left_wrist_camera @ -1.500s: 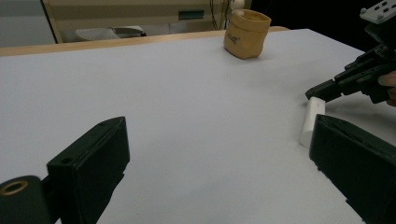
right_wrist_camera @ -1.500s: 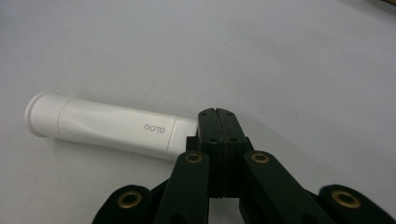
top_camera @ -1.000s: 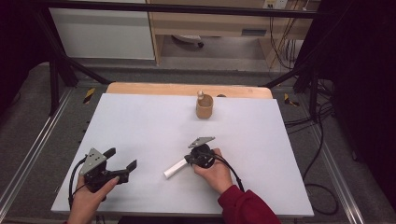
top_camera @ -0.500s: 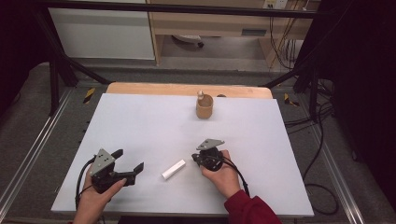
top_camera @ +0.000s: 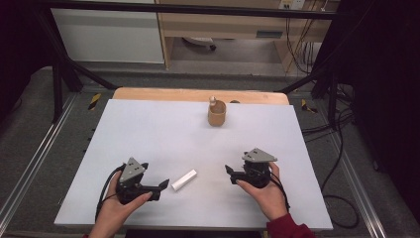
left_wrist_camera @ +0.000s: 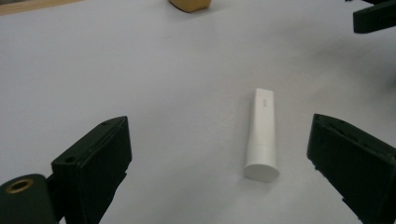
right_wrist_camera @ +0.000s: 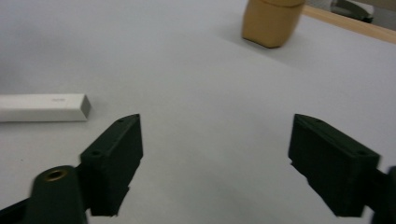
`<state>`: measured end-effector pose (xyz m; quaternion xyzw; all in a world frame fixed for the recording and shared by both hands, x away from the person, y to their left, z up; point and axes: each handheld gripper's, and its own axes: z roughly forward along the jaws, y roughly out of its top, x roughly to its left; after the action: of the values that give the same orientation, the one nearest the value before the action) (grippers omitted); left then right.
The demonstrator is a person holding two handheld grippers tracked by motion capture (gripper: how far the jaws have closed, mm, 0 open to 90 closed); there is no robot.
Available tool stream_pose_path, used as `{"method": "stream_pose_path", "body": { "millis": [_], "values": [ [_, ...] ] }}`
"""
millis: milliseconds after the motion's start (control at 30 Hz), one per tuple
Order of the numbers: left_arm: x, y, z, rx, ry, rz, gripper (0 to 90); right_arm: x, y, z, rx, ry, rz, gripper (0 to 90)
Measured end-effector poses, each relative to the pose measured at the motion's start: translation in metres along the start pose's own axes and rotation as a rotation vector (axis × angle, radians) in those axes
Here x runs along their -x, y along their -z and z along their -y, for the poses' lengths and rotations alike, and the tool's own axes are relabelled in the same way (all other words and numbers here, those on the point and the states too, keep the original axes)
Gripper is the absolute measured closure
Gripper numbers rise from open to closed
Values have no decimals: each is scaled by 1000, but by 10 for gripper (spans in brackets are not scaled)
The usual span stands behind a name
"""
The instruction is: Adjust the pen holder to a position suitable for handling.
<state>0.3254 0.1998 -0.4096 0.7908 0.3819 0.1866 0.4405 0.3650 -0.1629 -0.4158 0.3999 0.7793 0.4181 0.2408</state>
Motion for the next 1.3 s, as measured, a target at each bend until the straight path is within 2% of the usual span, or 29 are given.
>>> {"method": "stream_pose_path", "body": {
  "millis": [67, 233, 367, 433, 500, 667, 900, 1200, 1300],
  "values": [
    [7, -6, -5, -33, -25, 17, 70, 7, 10, 5, 12, -5, 29, 92],
    [23, -24, -17, -109, -83, 47, 83, 22, 30, 21, 17, -11, 90, 40],
    [33, -37, -25, -167, -127, 59, 89, 34, 37, 35, 16, -70, 97, 42],
    [36, -43, -27, -188, -138, 65, 97, 39, 37, 40, 10, -85, 122, 46],
    [37, -47, -28, -199, -138, 70, 108, 43, 37, 42, 4, -98, 137, 48],
    [33, -55, -28, -262, -153, 75, 155, 46, 37, 44, -5, -126, 153, 59],
    [29, -64, -20, -351, -175, 95, 267, 44, 34, 44, -15, -103, 153, 62],
    [29, -74, -17, -420, -193, 106, 494, 44, 33, 45, -29, -104, 152, 61],
    [26, -74, -16, -419, -173, 110, 541, 44, 33, 45, -34, -105, 149, 61]
  ]
}}
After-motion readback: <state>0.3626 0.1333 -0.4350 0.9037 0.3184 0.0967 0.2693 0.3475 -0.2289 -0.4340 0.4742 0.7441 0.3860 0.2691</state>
